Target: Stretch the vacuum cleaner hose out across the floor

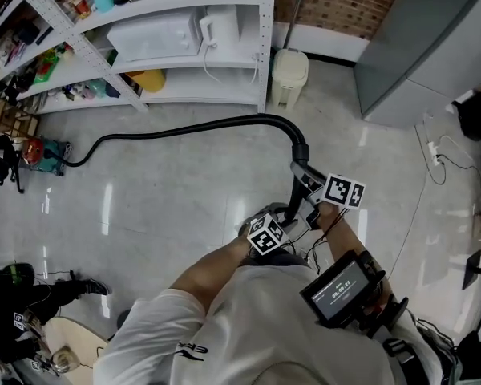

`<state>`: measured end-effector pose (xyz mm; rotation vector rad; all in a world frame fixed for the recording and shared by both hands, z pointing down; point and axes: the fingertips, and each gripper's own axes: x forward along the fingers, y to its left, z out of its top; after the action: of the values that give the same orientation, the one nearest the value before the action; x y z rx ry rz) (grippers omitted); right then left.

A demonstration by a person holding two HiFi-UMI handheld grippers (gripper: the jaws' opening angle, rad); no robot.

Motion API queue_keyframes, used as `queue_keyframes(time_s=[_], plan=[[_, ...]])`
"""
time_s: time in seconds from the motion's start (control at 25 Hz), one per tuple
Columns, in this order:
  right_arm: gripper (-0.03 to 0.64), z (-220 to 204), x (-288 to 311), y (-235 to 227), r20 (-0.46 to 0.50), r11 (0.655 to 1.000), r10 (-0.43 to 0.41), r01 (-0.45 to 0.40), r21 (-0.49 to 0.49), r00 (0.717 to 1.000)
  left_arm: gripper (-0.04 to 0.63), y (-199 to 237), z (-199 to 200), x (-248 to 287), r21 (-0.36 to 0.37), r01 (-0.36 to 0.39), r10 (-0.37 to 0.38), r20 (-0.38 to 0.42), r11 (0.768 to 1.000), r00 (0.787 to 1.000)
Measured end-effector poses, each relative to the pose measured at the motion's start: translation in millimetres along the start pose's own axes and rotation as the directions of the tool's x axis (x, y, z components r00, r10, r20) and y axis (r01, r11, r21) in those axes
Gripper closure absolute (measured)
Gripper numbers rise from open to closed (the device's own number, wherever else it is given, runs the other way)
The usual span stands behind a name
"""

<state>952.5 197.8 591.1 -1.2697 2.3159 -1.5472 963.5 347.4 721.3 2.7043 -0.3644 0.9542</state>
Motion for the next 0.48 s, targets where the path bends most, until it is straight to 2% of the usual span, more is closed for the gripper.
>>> queue_keyframes(time_s=[0.24, 0.48], plan=[[0.443, -13, -13, 12, -0.001, 1.000, -0.006, 0.006, -0.020, 1.000, 0.422, -17, -2, -8, 0.014, 0.004, -0.004, 0.006, 1.000, 1.000], [0.443, -10, -24, 3, -0.015, 1.000, 0.011, -0.011, -0.012, 1.000, 0.422, -27, 4, 1, 0.004, -0.009, 0.009, 0.004, 1.000, 1.000]])
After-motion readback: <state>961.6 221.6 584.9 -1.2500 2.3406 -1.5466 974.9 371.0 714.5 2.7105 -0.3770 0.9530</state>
